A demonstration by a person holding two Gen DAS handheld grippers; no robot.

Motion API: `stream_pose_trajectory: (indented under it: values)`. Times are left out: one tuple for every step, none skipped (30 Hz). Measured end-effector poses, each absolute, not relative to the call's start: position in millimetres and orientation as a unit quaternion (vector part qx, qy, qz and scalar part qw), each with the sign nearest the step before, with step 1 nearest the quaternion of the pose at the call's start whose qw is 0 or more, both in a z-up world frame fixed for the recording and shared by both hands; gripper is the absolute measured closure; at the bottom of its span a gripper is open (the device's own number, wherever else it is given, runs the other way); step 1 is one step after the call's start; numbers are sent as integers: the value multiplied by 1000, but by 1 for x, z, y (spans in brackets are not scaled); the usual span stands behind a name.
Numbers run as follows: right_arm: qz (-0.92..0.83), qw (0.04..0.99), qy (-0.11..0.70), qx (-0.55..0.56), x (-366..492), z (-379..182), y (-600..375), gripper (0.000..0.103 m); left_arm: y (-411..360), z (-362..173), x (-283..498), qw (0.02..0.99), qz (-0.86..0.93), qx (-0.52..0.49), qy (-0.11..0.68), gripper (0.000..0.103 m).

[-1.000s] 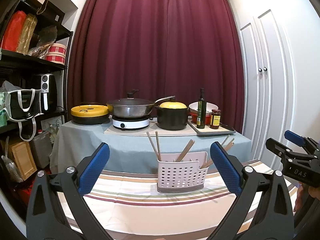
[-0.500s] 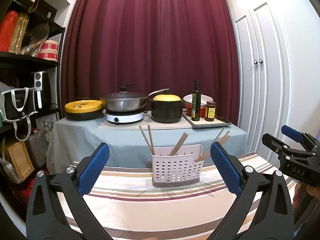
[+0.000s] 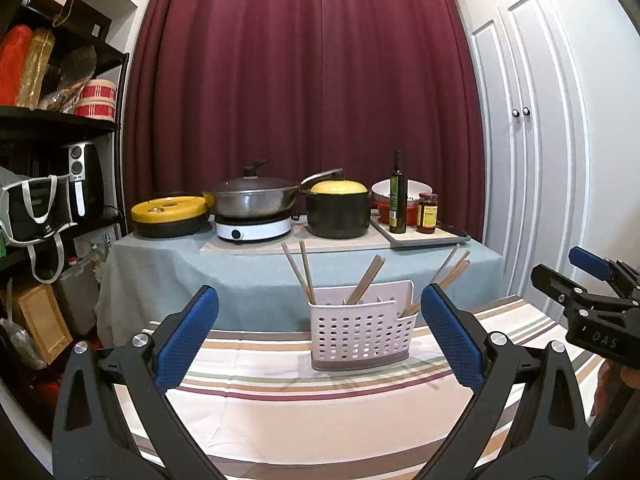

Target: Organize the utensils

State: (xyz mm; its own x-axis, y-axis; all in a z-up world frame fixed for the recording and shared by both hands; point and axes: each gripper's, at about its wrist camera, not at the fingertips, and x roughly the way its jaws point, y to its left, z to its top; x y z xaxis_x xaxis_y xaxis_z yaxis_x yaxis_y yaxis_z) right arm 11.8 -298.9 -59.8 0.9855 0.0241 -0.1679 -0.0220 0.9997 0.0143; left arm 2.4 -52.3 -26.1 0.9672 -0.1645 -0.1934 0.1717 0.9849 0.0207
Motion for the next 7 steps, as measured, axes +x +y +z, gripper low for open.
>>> stream_pose_trajectory:
  values:
    - [11, 996, 86, 7, 14, -60, -300, 18, -51, -28, 5, 992, -82, 17, 99, 4]
    - [10, 996, 90, 8, 16, -62, -300, 18, -51, -29, 8, 991, -81, 15, 103, 4]
    - [9, 996, 93, 9, 17, -64, -301, 18, -50, -32, 13, 991, -81, 13, 110, 4]
    - [8, 995, 95, 10, 20, -65, -301, 18, -49, -34, 17, 990, -80, 12, 115, 4]
    - [7, 995, 100, 11, 22, -68, -302, 18, -48, -37, 21, 990, -79, 12, 120, 4]
    - [6, 994, 104, 11, 25, -70, -303, 18, -46, -41, 26, 989, -77, 11, 128, 4]
    - [4, 994, 109, 12, 28, -73, -304, 18, -45, -44, 30, 988, -75, 9, 133, 4]
